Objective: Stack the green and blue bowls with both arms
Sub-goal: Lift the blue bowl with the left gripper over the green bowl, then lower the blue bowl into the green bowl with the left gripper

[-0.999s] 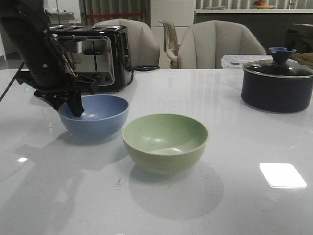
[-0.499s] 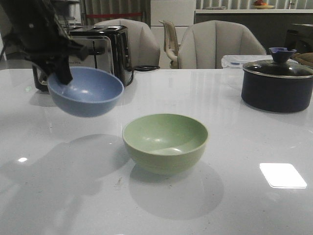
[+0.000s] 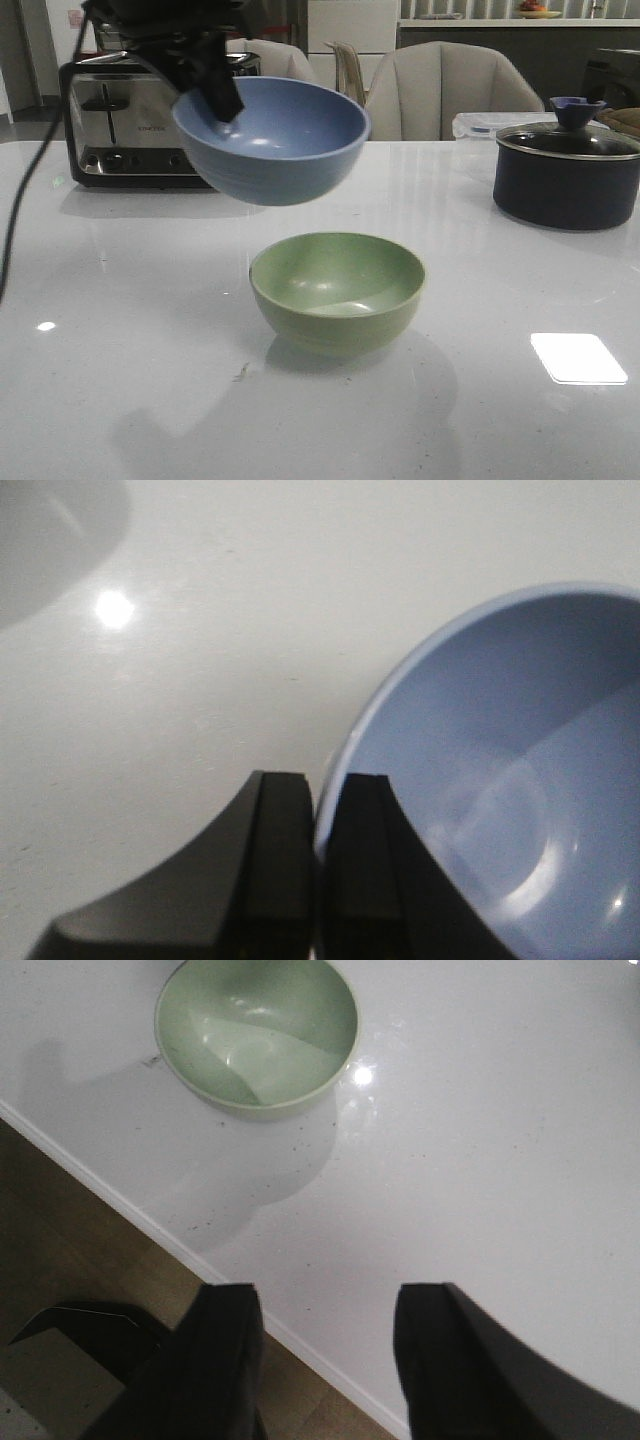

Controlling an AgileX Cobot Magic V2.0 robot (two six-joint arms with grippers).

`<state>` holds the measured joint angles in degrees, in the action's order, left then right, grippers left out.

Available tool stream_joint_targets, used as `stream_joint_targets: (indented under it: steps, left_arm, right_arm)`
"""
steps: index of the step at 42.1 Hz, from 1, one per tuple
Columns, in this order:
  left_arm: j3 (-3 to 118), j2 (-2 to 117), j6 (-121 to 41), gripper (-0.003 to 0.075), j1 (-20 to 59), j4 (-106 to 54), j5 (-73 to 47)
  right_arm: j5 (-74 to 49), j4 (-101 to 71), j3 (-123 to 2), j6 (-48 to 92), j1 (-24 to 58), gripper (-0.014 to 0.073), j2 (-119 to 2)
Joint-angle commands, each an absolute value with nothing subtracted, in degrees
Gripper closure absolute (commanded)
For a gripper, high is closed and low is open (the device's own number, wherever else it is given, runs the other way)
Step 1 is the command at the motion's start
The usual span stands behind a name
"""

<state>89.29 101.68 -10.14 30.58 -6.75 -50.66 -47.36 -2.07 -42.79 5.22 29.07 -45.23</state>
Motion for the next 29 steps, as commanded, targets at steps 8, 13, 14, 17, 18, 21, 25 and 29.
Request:
stream_joint_targets:
  steps: [8, 13, 14, 17, 18, 21, 25, 29]
  left_arm:
    - [90.74, 105.24, -10.28, 0.0619, 34.74, -9.83, -45.62]
    - [90.74, 107.95, -10.28, 0.0619, 34.74, -11.26, -45.43]
    - [90.74, 108.36, -10.28, 0.0618, 34.74, -11.39, -45.43]
    - [90.74, 109.18, -10.28, 0.0601, 34.74, -11.97, -44.82]
    - [90.74, 109.27, -10.28, 0.058, 34.74, -12.08, -44.83]
    - [90.74, 109.32, -10.28, 0.0484, 34.74, -12.08, -44.83]
    - [91.08, 109.32, -10.28, 0.0282, 34.74, -12.08, -45.04]
    - [91.55, 108.81, -10.65, 0.0179, 34.74, -12.08, -45.59]
  right_arm:
    - [-44.05, -1.74, -44.31, 5.71, 29.02, 0.0162, -44.82]
    - [-44.05, -1.74, -44.31, 5.71, 29.02, 0.0162, -44.82]
    - [-44.05, -1.74, -44.31, 5.71, 29.02, 0.0162, -44.82]
    - [-44.05, -1.74, -44.31, 5.71, 29.02, 0.0162, -44.82]
    - [-44.05, -1.74, -44.31, 5.71, 29.02, 0.0162, -44.82]
    - [-44.05, -1.74, -44.31, 5.71, 29.02, 0.0162, -44.82]
    - [-44.05, -1.74, -44.31, 5.71, 29.02, 0.0162, -44.82]
    - [-44.05, -1.74, -44.31, 5.71, 29.02, 0.0162, -44.82]
